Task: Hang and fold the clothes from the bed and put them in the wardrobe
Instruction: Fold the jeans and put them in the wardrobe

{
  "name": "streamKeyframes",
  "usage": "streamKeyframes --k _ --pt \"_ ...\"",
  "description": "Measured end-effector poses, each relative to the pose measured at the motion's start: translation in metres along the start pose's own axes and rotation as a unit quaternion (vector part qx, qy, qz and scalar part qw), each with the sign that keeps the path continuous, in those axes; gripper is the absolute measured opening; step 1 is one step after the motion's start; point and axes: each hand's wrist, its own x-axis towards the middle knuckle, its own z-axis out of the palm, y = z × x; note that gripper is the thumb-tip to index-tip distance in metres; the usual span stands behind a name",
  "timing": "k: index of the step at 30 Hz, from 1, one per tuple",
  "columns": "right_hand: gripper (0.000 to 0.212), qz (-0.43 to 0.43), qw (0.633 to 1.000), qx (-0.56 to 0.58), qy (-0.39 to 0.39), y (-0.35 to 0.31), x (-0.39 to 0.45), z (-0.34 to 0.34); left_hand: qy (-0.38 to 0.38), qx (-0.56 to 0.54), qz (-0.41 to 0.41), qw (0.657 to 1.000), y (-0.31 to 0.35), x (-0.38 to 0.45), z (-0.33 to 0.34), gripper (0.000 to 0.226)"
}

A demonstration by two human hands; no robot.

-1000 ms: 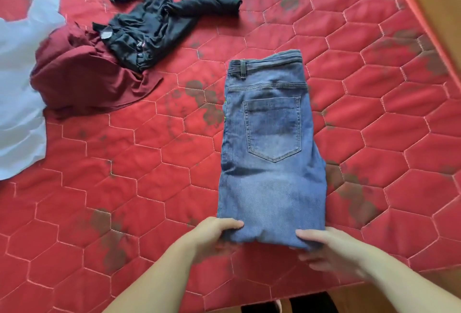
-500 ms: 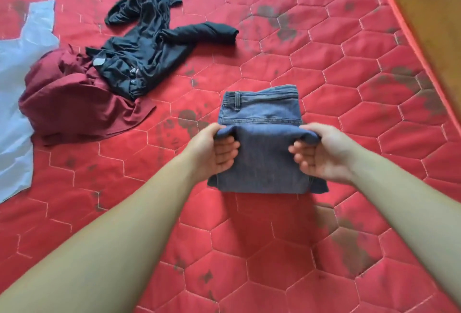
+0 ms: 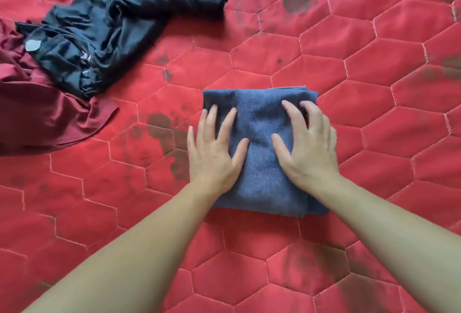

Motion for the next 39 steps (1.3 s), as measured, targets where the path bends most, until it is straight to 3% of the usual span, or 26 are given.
streamKeyframes --k 4,10,24,27,30,33,39 --pt "0.062 -0.060 0.998 -0.033 0.004 0.004 0.000 0.023 -0.011 0.017 0.056 0.998 -0.006 0.009 0.009 0.063" --pt "0.064 -0.065 0.993 -0.098 0.001 0.017 0.013 0.047 -0.032 0.074 0.041 0.996 -0.011 0.020 0.032 0.066" --pt "0.068 -0.020 0.999 -0.040 -0.006 0.009 0.000 0.038 -0.062 0.039 -0.001 0.997 0.004 0.013 0.016 0.067" --pt "0.086 0.096 0.995 0.029 -0.010 0.012 -0.024 0.028 -0.030 -0.039 -0.101 0.994 0.004 -0.006 0.011 0.079" --pt "0.098 0.216 0.973 0.085 0.005 0.013 -0.047 0.019 -0.026 -0.095 -0.229 0.968 0.003 -0.026 0.004 0.094" --pt "0.092 0.268 0.951 0.153 -0.018 0.010 -0.057 0.010 -0.045 -0.150 -0.287 0.945 -0.001 -0.035 -0.005 0.093" --pt "0.065 0.304 0.929 0.151 -0.147 0.014 -0.070 -0.010 -0.114 -0.264 -0.352 0.891 -0.014 -0.065 -0.019 0.075"
